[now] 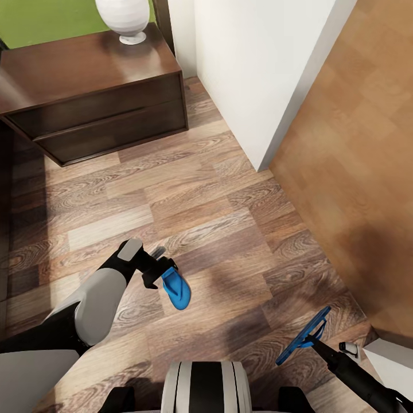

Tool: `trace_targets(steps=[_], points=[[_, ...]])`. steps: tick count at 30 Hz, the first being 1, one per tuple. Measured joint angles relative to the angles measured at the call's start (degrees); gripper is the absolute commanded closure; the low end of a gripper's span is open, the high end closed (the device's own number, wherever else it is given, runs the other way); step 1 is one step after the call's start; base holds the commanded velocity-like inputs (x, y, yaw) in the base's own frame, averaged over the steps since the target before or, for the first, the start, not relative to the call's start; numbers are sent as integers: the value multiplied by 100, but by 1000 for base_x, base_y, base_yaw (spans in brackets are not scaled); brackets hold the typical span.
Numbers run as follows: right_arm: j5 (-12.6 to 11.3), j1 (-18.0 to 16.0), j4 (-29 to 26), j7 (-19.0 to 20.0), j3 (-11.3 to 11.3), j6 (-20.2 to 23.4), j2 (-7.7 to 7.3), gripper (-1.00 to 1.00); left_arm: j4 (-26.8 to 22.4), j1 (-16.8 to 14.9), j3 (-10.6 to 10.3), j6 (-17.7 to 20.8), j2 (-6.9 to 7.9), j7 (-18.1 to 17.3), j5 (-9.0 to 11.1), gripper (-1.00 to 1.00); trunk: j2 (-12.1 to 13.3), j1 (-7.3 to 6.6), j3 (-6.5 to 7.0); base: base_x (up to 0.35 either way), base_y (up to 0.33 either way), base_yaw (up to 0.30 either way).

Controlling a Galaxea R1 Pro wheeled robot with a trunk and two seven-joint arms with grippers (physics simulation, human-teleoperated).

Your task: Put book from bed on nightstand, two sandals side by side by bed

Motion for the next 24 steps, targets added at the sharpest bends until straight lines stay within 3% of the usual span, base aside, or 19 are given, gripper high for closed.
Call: trace_targets(steps=[24], points=[[0, 0, 0, 0, 0, -6, 0, 100, 0, 0, 0, 0, 3, 2, -4, -100, 0, 0, 0, 0, 0, 0]])
